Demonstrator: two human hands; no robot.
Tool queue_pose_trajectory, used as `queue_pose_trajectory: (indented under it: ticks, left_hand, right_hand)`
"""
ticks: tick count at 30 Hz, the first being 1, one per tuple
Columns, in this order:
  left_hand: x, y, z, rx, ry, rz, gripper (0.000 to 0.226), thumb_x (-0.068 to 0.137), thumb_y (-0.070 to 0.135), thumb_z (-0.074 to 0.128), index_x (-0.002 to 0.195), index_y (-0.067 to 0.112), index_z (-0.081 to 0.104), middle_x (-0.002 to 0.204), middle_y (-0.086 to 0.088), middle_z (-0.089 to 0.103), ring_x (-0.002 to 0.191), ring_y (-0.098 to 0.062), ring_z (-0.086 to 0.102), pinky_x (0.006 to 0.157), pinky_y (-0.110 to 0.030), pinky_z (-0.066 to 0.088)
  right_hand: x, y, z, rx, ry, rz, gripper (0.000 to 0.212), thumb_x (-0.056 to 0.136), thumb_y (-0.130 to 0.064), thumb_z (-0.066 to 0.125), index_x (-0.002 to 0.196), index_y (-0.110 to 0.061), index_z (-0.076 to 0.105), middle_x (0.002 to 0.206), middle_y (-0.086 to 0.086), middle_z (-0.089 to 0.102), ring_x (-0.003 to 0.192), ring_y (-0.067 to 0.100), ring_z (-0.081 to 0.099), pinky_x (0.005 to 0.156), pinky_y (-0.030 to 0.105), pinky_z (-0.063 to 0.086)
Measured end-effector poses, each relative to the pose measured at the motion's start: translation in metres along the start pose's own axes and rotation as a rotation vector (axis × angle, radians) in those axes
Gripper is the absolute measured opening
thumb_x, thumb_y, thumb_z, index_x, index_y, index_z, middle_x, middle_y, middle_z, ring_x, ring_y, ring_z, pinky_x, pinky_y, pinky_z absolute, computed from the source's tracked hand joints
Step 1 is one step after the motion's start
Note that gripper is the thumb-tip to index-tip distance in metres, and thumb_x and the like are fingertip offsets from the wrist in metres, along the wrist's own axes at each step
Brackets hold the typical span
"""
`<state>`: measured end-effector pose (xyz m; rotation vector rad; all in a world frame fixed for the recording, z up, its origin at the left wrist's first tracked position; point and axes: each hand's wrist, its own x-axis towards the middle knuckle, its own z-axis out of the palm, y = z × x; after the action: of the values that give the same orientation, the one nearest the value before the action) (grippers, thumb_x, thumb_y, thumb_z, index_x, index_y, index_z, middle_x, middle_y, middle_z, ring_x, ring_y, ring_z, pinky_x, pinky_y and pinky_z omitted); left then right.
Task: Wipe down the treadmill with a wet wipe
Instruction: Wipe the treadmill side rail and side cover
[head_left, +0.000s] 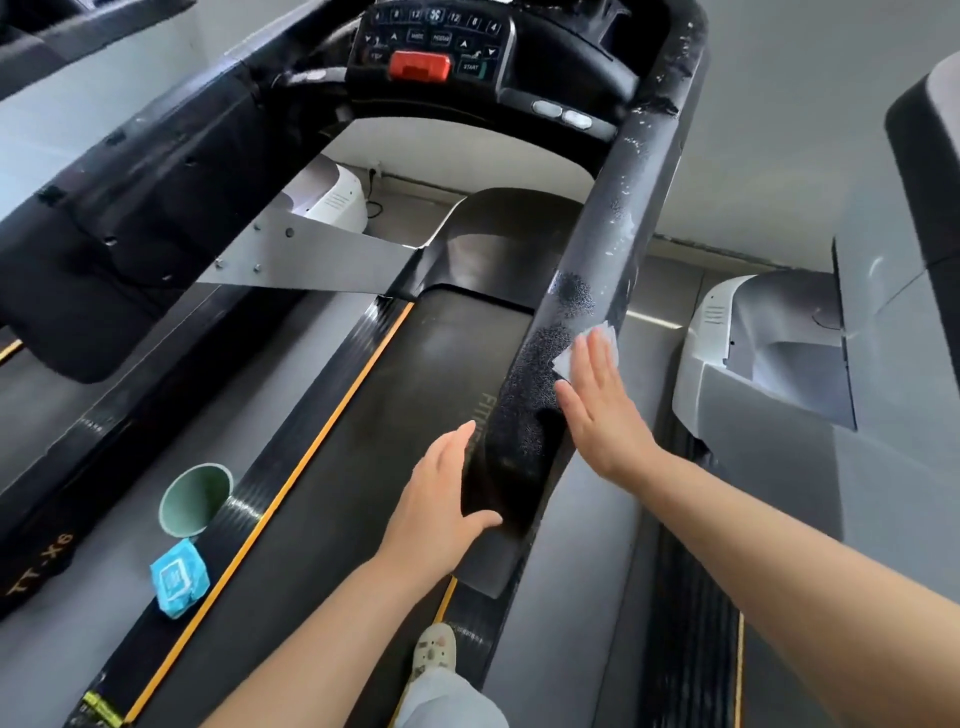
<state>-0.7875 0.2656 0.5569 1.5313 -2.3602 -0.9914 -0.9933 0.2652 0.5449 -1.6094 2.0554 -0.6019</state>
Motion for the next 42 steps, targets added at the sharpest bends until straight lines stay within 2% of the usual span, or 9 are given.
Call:
queue_pose_trajectory:
  ticks: [3,7,12,17,21,27,32,37,42]
  left_hand:
    - [0.003,0.004,-0.004,-0.011,-0.02,0.077,0.091,0.077,0.027,0.076,0.147,0.03,0.018,0.15,0.014,0.022,0.138,-0.007,0.023,0.109,-0.021,0.021]
    - [0.01,0.009,-0.006,0.011,-0.059,0.137,0.089,0.079,0.019,0.073,0.148,0.027,0.017,0.152,0.012,0.017,0.138,-0.004,0.014,0.107,-0.014,0.011]
    - [0.018,0.014,-0.006,0.108,-0.066,0.13,0.093,0.076,0.029,0.077,0.149,0.026,0.018,0.154,0.012,0.015,0.141,-0.011,0.015,0.113,-0.023,0.014]
    - [0.018,0.016,-0.008,0.125,-0.05,0.11,0.093,0.073,0.027,0.079,0.147,0.027,0.024,0.153,0.012,0.022,0.14,-0.008,0.02,0.113,-0.025,0.018]
    - [0.016,0.014,-0.005,0.093,-0.034,0.1,0.092,0.076,0.02,0.077,0.148,0.025,0.02,0.152,0.01,0.025,0.139,-0.007,0.021,0.11,-0.02,0.017]
    - [0.012,0.016,-0.005,0.084,-0.04,0.063,0.1,0.074,0.028,0.079,0.149,0.029,0.013,0.151,0.01,0.027,0.138,-0.009,0.022,0.114,-0.029,0.023]
    - [0.011,0.02,-0.007,0.161,-0.028,0.129,0.098,0.076,0.03,0.077,0.15,0.022,0.014,0.151,0.006,0.027,0.139,-0.012,0.02,0.112,-0.026,0.02]
    - [0.02,0.019,-0.013,0.317,-0.024,0.255,0.101,0.075,0.031,0.077,0.15,0.017,0.012,0.157,0.007,0.013,0.142,-0.009,0.011,0.11,-0.015,0.006]
    - [0.034,0.028,-0.022,0.537,-0.13,0.337,0.111,0.071,0.051,0.074,0.151,0.021,0.003,0.157,0.011,-0.007,0.145,-0.01,-0.004,0.115,-0.026,0.005]
  right_hand:
    - [-0.048,-0.023,0.027,0.131,-0.012,-0.078,0.069,0.101,-0.045,0.02,0.141,-0.015,-0.027,0.145,-0.002,-0.041,0.134,0.007,-0.036,0.103,0.007,-0.021]
    - [-0.093,-0.039,0.055,0.214,-0.038,-0.121,0.08,0.076,-0.076,-0.011,0.131,-0.024,-0.037,0.133,-0.008,-0.053,0.131,0.004,-0.041,0.102,0.005,-0.02]
    - [0.003,-0.027,0.01,0.201,0.015,0.051,0.064,0.102,-0.04,0.02,0.149,-0.01,-0.013,0.154,-0.002,-0.027,0.14,0.017,-0.028,0.116,0.033,-0.006]
    - [-0.011,-0.029,0.018,0.182,0.028,0.045,0.066,0.101,-0.038,0.024,0.15,-0.009,-0.01,0.156,0.0,-0.024,0.141,0.018,-0.028,0.118,0.038,0.001]
    - [-0.076,-0.042,0.046,0.077,-0.059,-0.097,0.086,0.084,-0.064,-0.004,0.148,-0.008,-0.012,0.146,-0.003,-0.035,0.132,0.017,-0.041,0.11,0.027,-0.002]
    - [0.023,-0.011,0.011,-0.148,0.05,-0.088,0.101,0.08,-0.057,-0.03,0.149,-0.001,0.016,0.158,0.015,0.005,0.144,0.032,-0.011,0.118,0.045,-0.004]
    - [0.016,-0.028,0.02,0.085,0.151,0.088,0.065,0.101,-0.041,0.019,0.149,-0.002,-0.002,0.157,0.012,-0.017,0.142,0.028,-0.024,0.116,0.036,-0.009]
    - [-0.077,-0.049,0.069,0.513,0.145,0.037,0.067,0.091,-0.051,0.014,0.132,-0.028,-0.034,0.142,-0.009,-0.042,0.133,-0.002,-0.035,0.105,0.006,-0.015]
    - [-0.002,-0.01,0.037,0.699,0.17,0.234,0.061,0.104,-0.033,0.019,0.145,-0.013,-0.02,0.153,-0.005,-0.025,0.142,0.008,-0.019,0.112,0.021,-0.012]
